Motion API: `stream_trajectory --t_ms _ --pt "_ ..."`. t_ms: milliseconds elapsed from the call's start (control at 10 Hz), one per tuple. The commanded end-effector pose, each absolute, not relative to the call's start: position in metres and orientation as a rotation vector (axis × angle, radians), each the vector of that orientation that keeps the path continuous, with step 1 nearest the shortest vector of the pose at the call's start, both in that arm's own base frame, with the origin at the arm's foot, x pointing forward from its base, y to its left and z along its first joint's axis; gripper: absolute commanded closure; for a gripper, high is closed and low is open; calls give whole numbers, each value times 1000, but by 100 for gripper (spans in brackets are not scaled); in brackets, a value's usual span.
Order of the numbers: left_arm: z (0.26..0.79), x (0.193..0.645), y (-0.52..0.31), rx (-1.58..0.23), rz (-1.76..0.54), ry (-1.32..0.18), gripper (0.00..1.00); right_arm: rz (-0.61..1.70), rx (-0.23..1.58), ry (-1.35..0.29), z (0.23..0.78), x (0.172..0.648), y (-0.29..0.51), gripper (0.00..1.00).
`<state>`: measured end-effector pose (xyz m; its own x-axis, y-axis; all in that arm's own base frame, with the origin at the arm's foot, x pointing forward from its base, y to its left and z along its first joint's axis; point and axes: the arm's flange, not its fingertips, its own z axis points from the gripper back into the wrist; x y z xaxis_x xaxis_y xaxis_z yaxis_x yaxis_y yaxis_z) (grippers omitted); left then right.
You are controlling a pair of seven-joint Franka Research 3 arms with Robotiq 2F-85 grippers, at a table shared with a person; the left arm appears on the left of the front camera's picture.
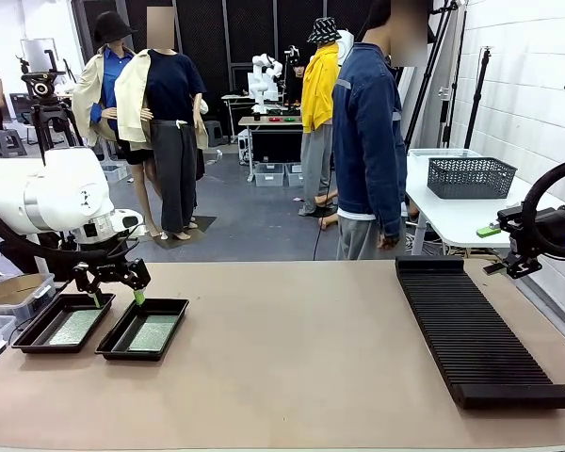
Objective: Inspect and transfer BCBs to ESD trays.
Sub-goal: Pick up the ESD tray and place it on the left side of the table.
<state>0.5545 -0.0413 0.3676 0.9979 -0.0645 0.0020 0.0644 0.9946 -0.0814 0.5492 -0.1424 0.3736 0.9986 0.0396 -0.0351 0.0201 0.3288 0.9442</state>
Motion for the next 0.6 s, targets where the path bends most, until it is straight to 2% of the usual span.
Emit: stream_trajectory --t_ms 0,500 --pt "369 554 -40 -79 -66 -1 0 24 1231 37 373 546 -139 0" --pt "369 554 -40 -79 -66 -1 0 24 1231 37 373 546 -139 0"
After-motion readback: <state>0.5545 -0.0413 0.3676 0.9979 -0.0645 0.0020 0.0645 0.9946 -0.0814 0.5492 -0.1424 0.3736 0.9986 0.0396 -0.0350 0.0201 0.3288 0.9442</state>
